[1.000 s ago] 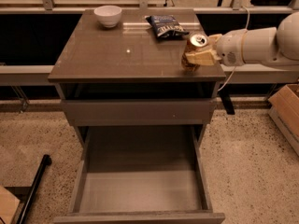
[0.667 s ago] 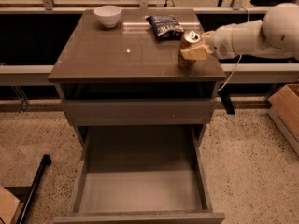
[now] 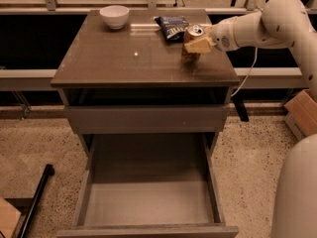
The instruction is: Pick orange can from middle drawer and place on counter
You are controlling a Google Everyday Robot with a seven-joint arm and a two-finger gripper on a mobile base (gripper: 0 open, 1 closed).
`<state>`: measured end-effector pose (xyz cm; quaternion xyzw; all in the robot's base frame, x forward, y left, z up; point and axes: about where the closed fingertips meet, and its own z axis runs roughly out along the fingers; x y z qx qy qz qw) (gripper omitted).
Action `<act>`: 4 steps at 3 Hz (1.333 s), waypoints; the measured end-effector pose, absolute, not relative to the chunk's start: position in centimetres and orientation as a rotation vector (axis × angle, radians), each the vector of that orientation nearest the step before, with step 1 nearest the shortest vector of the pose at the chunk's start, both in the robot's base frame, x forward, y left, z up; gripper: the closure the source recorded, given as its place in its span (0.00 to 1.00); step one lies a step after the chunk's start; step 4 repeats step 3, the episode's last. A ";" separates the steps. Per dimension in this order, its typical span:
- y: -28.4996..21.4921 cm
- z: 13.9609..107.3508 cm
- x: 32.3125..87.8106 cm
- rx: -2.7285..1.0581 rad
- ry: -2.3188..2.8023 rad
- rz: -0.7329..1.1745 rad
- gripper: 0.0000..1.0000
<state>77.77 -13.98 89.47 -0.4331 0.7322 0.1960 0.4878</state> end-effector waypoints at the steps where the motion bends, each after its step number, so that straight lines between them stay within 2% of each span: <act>1: -13.6 89.1 77.7 -1.059 1.783 0.483 0.26; 2: -13.4 88.9 77.8 -1.062 1.783 0.487 0.04; 4: -13.2 88.9 77.8 -1.063 1.784 0.490 0.00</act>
Offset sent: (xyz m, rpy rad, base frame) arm -0.0006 0.0027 -0.0028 -0.0010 0.0049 0.0047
